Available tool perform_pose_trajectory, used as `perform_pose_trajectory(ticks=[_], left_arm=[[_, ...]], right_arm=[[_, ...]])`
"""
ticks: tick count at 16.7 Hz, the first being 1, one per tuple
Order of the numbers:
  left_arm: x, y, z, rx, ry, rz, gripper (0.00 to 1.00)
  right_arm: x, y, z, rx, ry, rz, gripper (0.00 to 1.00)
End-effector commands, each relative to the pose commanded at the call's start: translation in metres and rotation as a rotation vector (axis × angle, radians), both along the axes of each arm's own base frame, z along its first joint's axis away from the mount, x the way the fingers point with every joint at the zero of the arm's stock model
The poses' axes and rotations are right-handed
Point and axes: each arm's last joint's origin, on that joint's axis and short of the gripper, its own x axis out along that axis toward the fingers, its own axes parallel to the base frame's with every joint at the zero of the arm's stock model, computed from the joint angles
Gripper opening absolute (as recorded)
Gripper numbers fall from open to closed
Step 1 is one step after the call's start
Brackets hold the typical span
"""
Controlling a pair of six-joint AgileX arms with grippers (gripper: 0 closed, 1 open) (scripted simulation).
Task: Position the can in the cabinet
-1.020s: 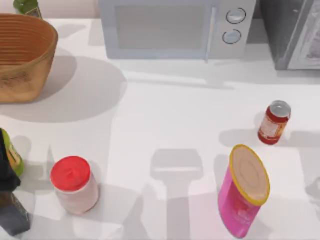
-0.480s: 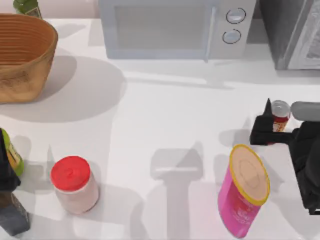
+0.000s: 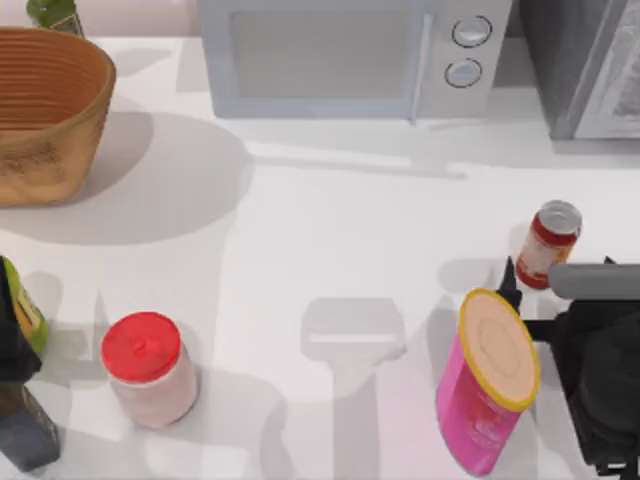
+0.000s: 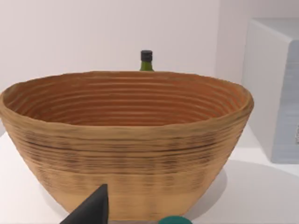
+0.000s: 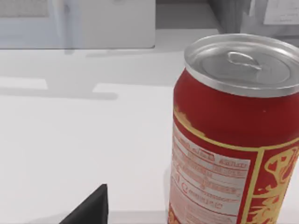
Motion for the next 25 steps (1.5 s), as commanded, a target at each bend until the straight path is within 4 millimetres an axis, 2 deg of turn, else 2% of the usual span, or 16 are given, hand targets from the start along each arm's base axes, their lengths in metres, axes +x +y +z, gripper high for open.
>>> perform_pose_trajectory(ticks=[7,14,19,25], left_arm=[[0.0,0.0,0.0,0.0,0.0,0.0,1.0],[0.0,0.0,0.0,0.0,0.0,0.0,1.0],[0.0,0.0,0.0,0.0,0.0,0.0,1.0],[0.0,0.0,0.0,0.0,0.0,0.0,1.0]], right_arm=[[0.005,0.0,-0.001,0.0,-0.001,-0.002,1.0],[0.054,0.0,-0.011,0.0,0.0,0.002,1.0],[0.059,0.0,-0.012,0.0,0.0,0.001,1.0],[0.059,0.0,-0.012,0.0,0.0,0.001,0.55]])
